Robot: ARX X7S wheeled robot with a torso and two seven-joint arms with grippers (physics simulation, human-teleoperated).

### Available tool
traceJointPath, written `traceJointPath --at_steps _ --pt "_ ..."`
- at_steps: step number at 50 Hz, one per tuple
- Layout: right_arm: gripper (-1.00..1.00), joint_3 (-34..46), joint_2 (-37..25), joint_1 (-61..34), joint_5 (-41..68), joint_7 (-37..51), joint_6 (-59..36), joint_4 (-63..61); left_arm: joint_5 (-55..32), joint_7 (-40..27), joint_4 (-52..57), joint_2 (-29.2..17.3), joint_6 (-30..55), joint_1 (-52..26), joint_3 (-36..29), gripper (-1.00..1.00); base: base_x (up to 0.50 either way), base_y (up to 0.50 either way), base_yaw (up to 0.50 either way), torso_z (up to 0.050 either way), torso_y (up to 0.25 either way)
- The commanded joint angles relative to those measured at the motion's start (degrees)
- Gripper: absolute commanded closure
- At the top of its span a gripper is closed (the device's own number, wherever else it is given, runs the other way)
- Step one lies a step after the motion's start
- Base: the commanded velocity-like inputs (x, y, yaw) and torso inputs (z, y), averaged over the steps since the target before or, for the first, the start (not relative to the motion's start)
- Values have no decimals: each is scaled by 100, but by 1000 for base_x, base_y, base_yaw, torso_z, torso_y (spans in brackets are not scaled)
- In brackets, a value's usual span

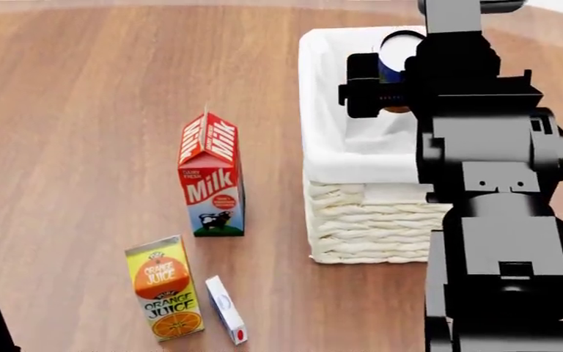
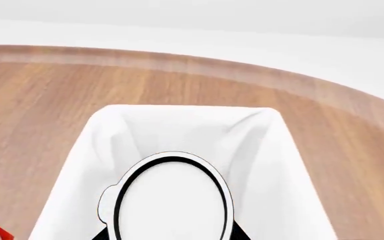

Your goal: Pick up the alphabet soup, and put it in the basket.

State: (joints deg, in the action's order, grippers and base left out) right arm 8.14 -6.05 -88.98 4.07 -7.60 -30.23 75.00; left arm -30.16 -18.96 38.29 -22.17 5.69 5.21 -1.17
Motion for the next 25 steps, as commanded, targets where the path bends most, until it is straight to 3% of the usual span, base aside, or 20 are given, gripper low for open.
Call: traceJointPath --at_steps 1,10,17,25 --pt "100 -314 52 -101 -334 -129 85 -2 2 -50 -10 -5 -7 -15 9 -100 0 0 0 5 -41" --pt "100 -392 49 -49 -359 -84 187 -2 -3 -105 -16 -13 -5 -5 34 -100 0 0 0 5 -42" --pt "100 -442 46 -94 -369 -78 275 -2 -39 -87 8 -23 -47 28 38 -100 0 0 0 5 -223" --pt "100 -506 47 -161 -364 -19 555 -2 -143 -113 16 -37 -23 26 64 -100 -2 0 0 1 -2"
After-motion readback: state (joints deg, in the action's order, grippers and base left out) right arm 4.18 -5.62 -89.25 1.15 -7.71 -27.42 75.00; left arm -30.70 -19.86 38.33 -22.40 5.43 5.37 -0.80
